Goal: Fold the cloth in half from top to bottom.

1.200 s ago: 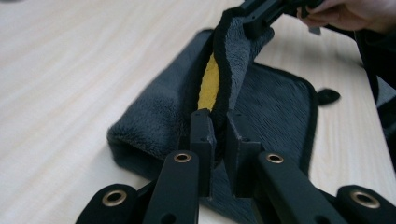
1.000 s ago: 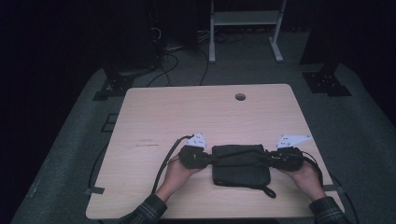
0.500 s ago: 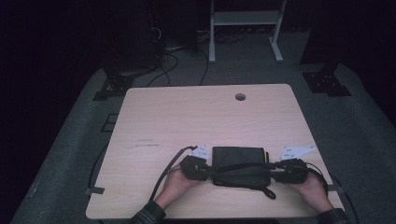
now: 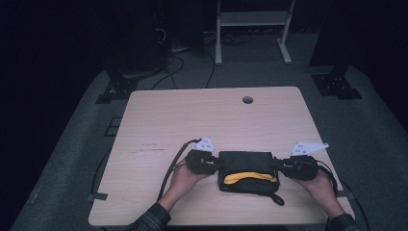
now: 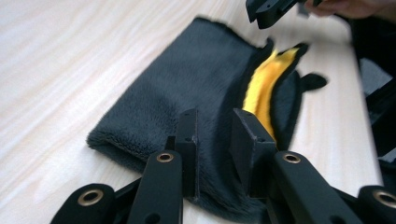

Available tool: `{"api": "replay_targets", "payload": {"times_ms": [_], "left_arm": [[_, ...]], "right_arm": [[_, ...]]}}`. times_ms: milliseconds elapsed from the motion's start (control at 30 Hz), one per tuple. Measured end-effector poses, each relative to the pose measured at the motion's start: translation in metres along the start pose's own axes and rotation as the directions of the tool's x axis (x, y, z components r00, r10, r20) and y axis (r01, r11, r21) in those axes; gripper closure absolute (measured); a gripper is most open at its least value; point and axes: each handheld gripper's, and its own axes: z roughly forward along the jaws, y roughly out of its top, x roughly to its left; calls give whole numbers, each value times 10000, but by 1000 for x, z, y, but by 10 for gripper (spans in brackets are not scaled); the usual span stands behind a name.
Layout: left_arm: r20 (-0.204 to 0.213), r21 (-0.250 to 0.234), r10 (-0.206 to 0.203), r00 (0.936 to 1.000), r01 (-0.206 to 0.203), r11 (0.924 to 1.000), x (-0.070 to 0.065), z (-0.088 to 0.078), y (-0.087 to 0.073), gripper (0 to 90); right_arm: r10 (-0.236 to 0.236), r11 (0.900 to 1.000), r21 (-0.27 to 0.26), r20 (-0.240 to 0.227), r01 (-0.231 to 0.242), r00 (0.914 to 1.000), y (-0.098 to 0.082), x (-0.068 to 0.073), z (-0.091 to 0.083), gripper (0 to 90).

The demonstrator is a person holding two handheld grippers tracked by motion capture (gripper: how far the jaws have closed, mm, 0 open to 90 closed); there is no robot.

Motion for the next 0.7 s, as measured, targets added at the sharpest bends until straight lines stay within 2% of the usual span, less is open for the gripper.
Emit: {"api": "replay_targets", "payload": {"times_ms": [133, 300, 367, 467, 567, 633, 700], "left_arm": [[271, 390, 82, 9996, -92, 9992, -4, 13, -5, 717], [565, 539, 290, 9980, -321, 9980, -20, 8, -11, 708], [506, 730, 460, 9977, -496, 9961, -25, 5, -14, 699], [531, 876, 491, 9974, -536, 9947, -30, 3, -22, 694], [483, 1062, 437, 9979, -487, 9932, -32, 4, -29, 693], [484, 1004, 342, 9982, -390, 9942, -32, 6, -32, 693], [430, 1014, 417, 9982, -459, 9938, -33, 5, -31, 692]], "right_arm": [[-66, 9982, 586, -260, 81, 9996, -3, 3, 12, 780], [-241, 9960, 844, -723, 302, 9971, -12, 13, 10, 780], [-298, 9949, 937, -887, 381, 9956, -17, 19, 7, 780], [-558, 9917, 1096, -1014, 669, 9933, -23, 27, 5, 780], [-873, 9873, 1241, -949, 988, 9917, -28, 33, 1, 779], [-1146, 9830, 1340, -887, 1258, 9894, -31, 35, 1, 766], [-1447, 9787, 1349, -815, 1548, 9861, -32, 37, 2, 748]]}}
